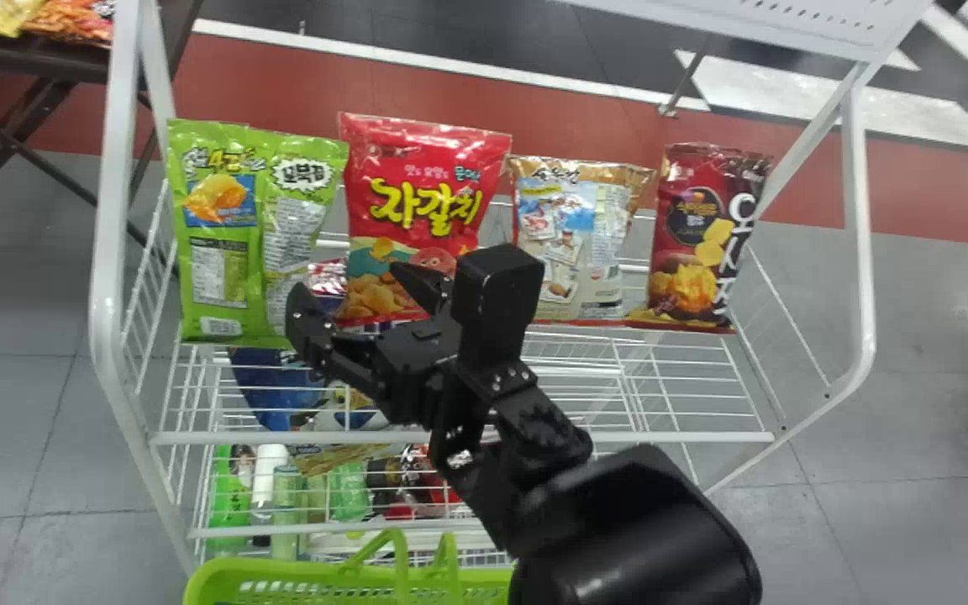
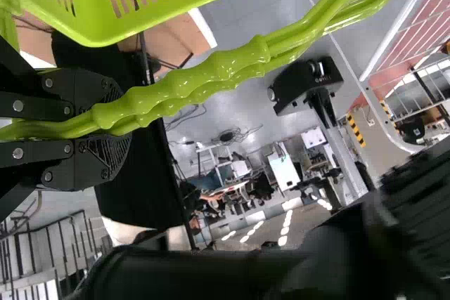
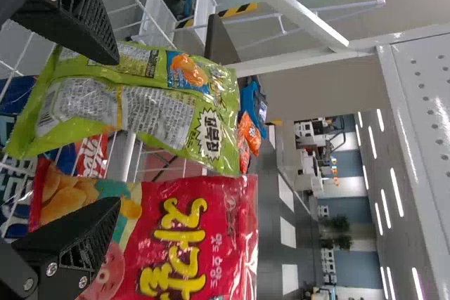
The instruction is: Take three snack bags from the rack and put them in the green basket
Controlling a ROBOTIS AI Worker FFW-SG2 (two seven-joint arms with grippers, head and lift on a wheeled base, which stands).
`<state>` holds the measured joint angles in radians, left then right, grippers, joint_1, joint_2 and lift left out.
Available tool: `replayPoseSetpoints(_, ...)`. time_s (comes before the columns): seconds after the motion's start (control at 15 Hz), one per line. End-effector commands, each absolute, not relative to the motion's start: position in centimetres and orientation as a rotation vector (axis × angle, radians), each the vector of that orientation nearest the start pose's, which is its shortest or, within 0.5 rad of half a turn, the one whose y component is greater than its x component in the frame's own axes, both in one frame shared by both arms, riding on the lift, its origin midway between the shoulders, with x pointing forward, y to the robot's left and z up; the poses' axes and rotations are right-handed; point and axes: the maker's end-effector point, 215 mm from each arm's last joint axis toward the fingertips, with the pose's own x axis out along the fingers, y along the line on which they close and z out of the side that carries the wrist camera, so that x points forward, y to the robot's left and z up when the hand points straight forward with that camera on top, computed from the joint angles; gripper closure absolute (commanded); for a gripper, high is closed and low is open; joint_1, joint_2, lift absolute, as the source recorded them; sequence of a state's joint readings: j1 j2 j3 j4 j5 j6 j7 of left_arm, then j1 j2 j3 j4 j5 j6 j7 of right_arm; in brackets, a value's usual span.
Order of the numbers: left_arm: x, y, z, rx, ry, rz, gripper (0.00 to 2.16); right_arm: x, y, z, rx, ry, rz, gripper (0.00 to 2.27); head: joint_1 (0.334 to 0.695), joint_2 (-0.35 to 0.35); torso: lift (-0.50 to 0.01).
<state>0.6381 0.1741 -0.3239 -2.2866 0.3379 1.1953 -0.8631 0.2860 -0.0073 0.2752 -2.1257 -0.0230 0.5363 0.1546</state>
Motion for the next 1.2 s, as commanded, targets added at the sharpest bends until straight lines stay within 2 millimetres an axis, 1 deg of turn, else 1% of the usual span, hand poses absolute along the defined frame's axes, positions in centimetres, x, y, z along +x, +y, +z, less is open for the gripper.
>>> replayPoseSetpoints(0.0,9.6,-7.5,-41.5,-0.649,1.076,-1.319,2.13,48.4,-2.6,-34.7,0.076,0.282,0.453,0.13,0.695,-0.249,-0.006)
replayPoseSetpoints(0.07,9.6,-7.6,-41.5,-0.642,1.072,-1.321,2.13,48.9,-2.2,-35.1,0.07,0.296,0.454,0.13,0.695,-0.224,-0.006)
replayPoseSetpoints(0.2,9.6,-7.6,-41.5,-0.626,1.068,-1.332,2.13,49.8,-2.1,-35.5,0.062,0.313,0.457,0.13,0.695,-0.206,-0.006)
replayPoseSetpoints(0.33,9.7,-7.7,-41.5,-0.625,1.059,-1.333,2.13,50.5,-1.2,-36.3,0.056,0.336,0.475,0.16,0.695,-0.199,-0.006)
replayPoseSetpoints(0.4,9.7,-7.6,-41.4,-0.624,1.056,-1.334,2.13,50.8,-0.7,-37.3,0.064,0.36,0.491,0.2,0.695,-0.194,-0.006)
replayPoseSetpoints(0.47,10.0,-7.7,-41.3,-0.623,1.043,-1.336,2.13,51.2,-0.2,-37.4,0.075,0.363,0.51,0.24,0.695,-0.179,-0.006)
replayPoseSetpoints(0.53,9.9,-7.7,-41.3,-0.623,1.044,-1.336,2.13,51.2,0.4,-37.4,0.075,0.356,0.537,0.4,0.695,-0.171,-0.006)
replayPoseSetpoints(0.6,10.0,-7.7,-41.3,-0.624,1.042,-1.337,2.13,51.2,0.8,-37.0,0.068,0.343,0.55,0.81,0.695,-0.162,-0.006)
replayPoseSetpoints(0.67,10.0,-7.7,-41.3,-0.627,1.042,-1.338,2.13,51.0,1.4,-37.1,0.054,0.345,0.556,1.68,0.695,-0.151,-0.006)
replayPoseSetpoints(0.73,10.1,-7.8,-41.3,-0.629,1.04,-1.341,2.13,50.8,1.5,-37.0,0.044,0.343,0.555,2.08,0.695,-0.136,-0.006)
replayPoseSetpoints(0.8,10.1,-7.8,-41.3,-0.629,1.04,-1.341,2.13,50.6,1.5,-36.7,0.028,0.333,0.551,2.24,0.695,-0.131,-0.006)
replayPoseSetpoints(0.87,10.1,-7.8,-41.2,-0.63,1.039,-1.341,2.13,50.4,1.2,-36.3,0.002,0.323,0.537,2.24,0.695,-0.128,-0.006)
replayPoseSetpoints(1.0,10.1,-7.9,-41.1,-0.628,1.034,-1.342,2.13,50.1,0.7,-36.7,-0.002,0.331,0.517,2.24,0.695,-0.128,-0.006)
replayPoseSetpoints(1.13,10.3,-7.8,-41.2,-0.622,1.029,-1.34,2.13,49.7,0.0,-36.6,0.005,0.328,0.501,2.24,0.695,-0.139,-0.006)
